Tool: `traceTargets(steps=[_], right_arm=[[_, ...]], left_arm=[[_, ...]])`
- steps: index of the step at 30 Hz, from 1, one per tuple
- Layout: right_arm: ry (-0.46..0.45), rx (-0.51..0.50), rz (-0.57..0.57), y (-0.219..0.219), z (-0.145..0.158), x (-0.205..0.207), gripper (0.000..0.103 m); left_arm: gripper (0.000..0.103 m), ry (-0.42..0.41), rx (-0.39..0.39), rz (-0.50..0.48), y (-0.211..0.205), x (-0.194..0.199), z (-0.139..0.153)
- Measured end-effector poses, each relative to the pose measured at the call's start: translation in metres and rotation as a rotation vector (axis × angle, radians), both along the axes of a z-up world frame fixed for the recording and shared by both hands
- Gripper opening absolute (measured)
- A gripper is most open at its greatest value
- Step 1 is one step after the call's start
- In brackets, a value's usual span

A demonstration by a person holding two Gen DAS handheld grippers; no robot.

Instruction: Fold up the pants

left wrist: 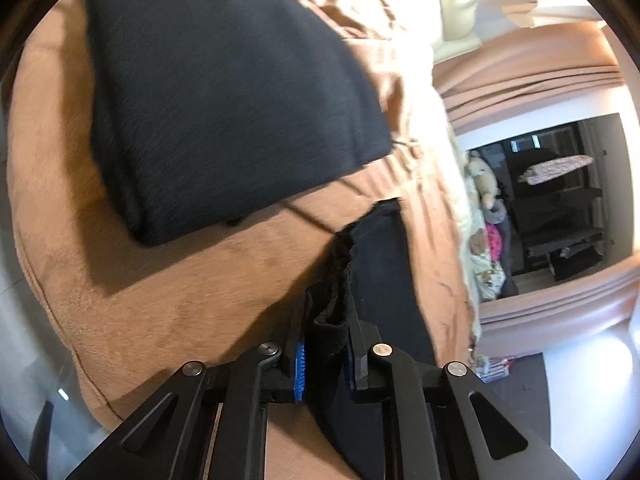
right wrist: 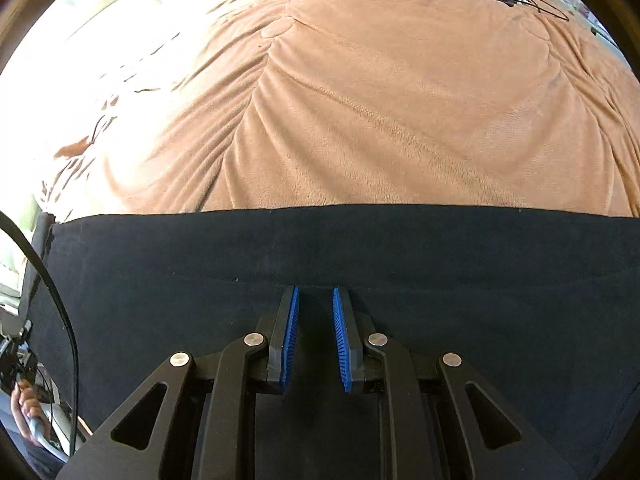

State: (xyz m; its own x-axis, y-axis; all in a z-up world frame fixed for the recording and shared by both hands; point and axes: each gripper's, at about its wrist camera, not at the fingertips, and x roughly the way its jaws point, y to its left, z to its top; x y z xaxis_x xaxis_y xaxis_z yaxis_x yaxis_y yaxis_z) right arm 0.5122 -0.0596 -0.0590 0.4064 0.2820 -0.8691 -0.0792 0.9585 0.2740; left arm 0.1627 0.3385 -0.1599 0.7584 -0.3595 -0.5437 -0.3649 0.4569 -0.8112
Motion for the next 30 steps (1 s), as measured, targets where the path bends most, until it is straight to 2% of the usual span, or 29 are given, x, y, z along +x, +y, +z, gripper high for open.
traceTargets(steps=[2,6,11,19,23,30], right_arm=[[0.005,0.019,0.021,-0.005,0.000,-0.003,0.013],[0.021,0.054,0.082,0.011,-0.014,-0.019,0.013],[0.021,0.050,0.145,0.021,-0.017,-0.041,0.013],[0.043,0.061,0.233,0.039,-0.045,-0.075,0.013],[0.053,0.080,0.266,0.042,-0.055,-0.095,0.013],[0.082,0.134,0.354,0.081,-0.083,-0.120,0.013]], left_arm=[[0.014,-0.035,-0.007,-0.010,-0.001,0.002,0.011],[0.013,-0.121,-0.012,-0.036,-0.009,0.010,0.045],[0.013,-0.201,0.011,-0.071,-0.025,0.025,0.087],[0.013,-0.284,0.056,-0.124,-0.047,0.042,0.146],[0.013,-0.333,0.076,-0.166,-0.065,0.052,0.180],[0.013,-0.439,0.093,-0.248,-0.114,0.063,0.245]])
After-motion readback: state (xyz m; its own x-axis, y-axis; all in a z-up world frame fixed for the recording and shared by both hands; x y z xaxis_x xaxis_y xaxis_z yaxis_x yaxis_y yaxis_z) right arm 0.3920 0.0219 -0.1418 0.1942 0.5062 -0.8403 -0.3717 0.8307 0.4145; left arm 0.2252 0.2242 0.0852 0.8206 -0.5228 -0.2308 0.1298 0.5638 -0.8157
